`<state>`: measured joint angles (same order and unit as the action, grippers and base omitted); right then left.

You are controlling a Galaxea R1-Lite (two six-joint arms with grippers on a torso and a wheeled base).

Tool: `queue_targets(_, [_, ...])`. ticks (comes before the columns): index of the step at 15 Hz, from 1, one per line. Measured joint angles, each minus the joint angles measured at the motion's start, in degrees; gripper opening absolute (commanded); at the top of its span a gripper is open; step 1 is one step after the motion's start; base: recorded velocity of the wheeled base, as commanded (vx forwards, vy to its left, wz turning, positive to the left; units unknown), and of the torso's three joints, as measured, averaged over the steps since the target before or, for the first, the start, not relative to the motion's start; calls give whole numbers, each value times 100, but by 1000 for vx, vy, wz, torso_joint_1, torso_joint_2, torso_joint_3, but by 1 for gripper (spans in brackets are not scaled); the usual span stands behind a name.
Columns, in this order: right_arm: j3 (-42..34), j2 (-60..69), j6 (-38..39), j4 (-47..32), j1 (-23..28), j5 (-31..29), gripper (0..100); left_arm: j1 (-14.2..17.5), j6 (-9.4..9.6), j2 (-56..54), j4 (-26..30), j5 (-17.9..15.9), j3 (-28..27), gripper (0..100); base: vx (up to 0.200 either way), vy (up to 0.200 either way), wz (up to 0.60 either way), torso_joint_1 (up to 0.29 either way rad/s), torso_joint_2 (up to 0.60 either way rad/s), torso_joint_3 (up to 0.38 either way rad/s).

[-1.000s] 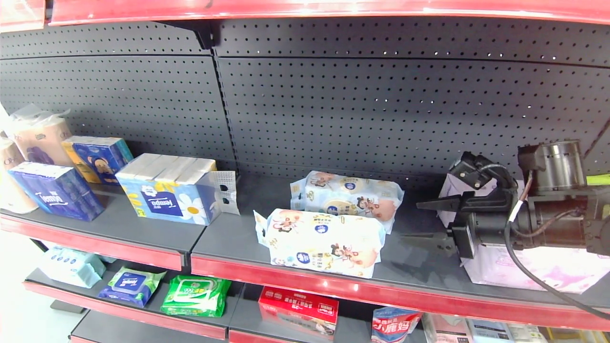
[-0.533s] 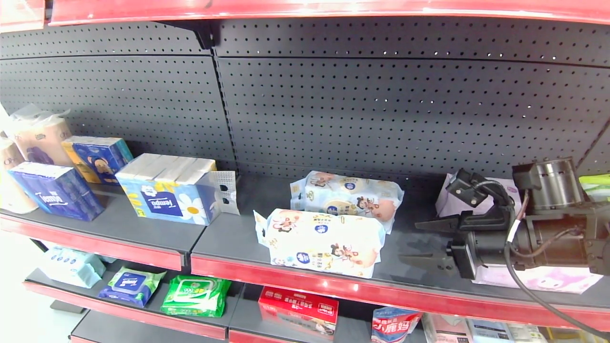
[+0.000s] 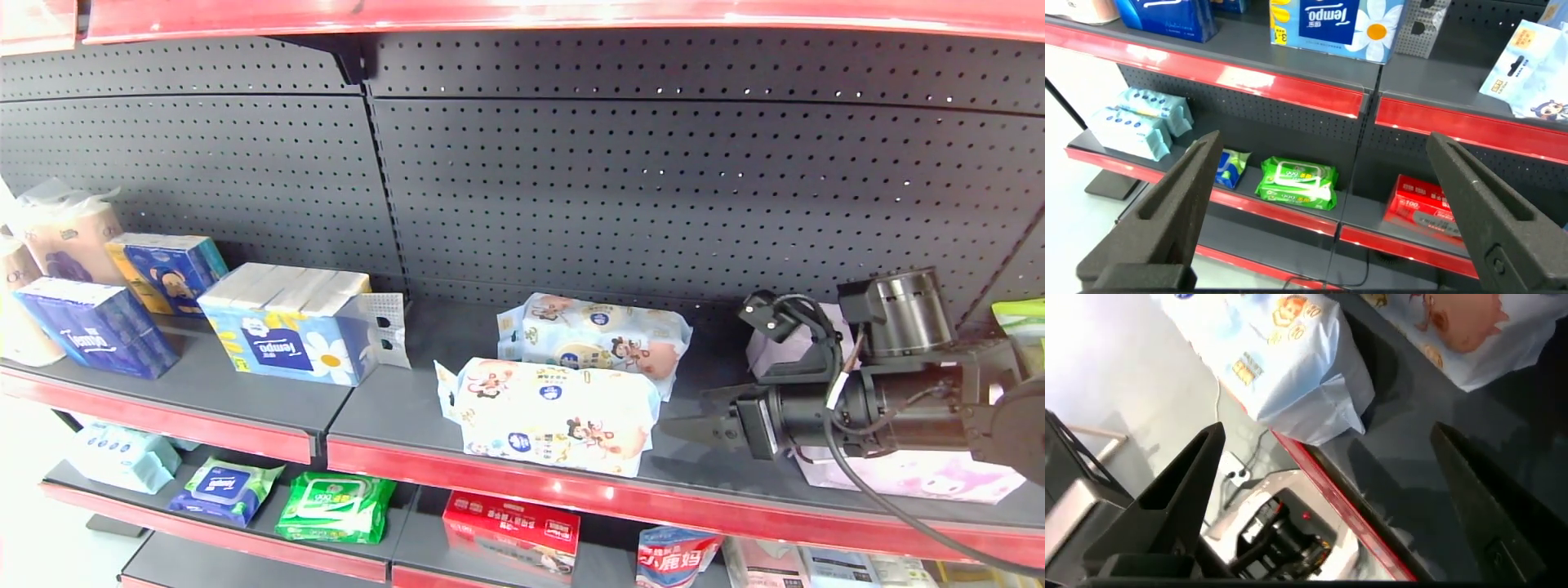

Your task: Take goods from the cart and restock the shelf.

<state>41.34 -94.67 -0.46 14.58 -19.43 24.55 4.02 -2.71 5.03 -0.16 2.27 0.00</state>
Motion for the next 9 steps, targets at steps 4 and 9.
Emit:
queue_targets(4, [171,-23,243,118,-232,-257,100,2,2,0,0,0,0,100,0,0,0,0,0,0])
queue_targets(9, [50,-218,-388,1096,-300,-272,100,0,0,0,0,0,0,100,0,0,0,0,0,0])
